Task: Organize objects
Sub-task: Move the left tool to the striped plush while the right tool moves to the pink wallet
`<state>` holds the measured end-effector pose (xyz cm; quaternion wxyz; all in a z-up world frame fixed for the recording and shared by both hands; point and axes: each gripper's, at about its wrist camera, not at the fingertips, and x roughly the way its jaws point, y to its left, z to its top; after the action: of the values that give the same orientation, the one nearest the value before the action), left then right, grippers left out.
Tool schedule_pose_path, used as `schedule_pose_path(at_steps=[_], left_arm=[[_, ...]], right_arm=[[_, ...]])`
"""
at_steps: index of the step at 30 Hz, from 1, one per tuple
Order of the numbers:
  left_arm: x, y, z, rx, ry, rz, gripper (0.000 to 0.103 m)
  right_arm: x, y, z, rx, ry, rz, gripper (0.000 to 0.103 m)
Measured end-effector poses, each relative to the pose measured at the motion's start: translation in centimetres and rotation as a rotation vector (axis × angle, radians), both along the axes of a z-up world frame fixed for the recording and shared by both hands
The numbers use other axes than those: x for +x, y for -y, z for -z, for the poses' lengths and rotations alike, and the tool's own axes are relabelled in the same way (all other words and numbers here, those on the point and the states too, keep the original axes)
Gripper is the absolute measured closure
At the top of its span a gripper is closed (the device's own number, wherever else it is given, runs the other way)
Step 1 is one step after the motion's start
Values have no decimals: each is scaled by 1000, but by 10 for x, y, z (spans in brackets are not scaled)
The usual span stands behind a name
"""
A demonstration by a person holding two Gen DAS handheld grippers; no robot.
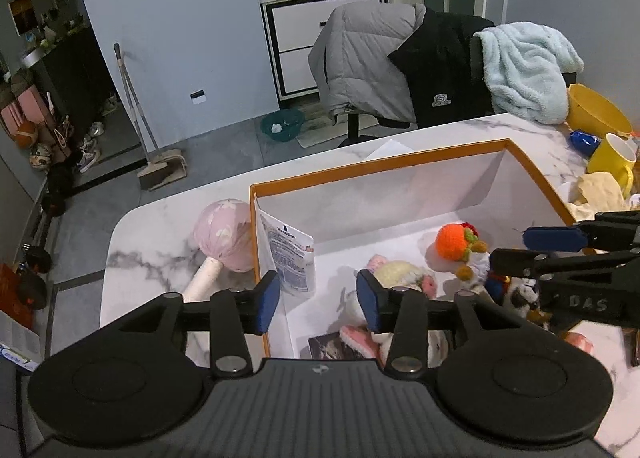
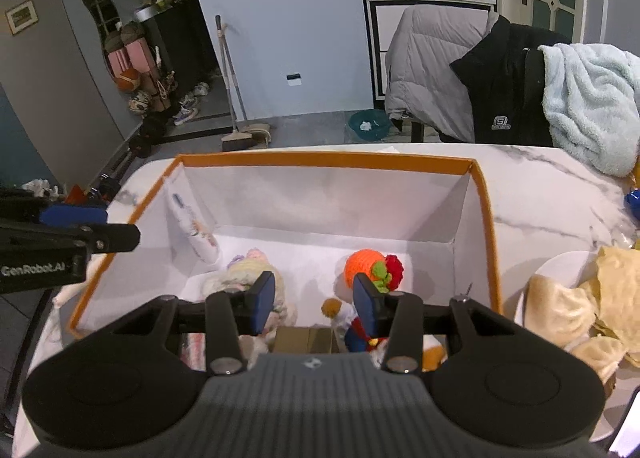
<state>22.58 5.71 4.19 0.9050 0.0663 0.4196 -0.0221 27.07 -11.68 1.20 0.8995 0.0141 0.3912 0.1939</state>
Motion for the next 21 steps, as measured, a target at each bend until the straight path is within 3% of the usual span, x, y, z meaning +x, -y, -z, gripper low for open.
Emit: schedule_pose_path(at_steps=[4,10,21], left_arm=[[-15,4,-5,-29,23,8,43],[-36,17,-10,-54,52,55,42],[-69,34,9,-130,78,126,36]], right_arm=[[-17,14,-11,8,16,-11,57],[-43,40,-14,13,19,-23,56],[-85,70,6,13,4,-48,56]])
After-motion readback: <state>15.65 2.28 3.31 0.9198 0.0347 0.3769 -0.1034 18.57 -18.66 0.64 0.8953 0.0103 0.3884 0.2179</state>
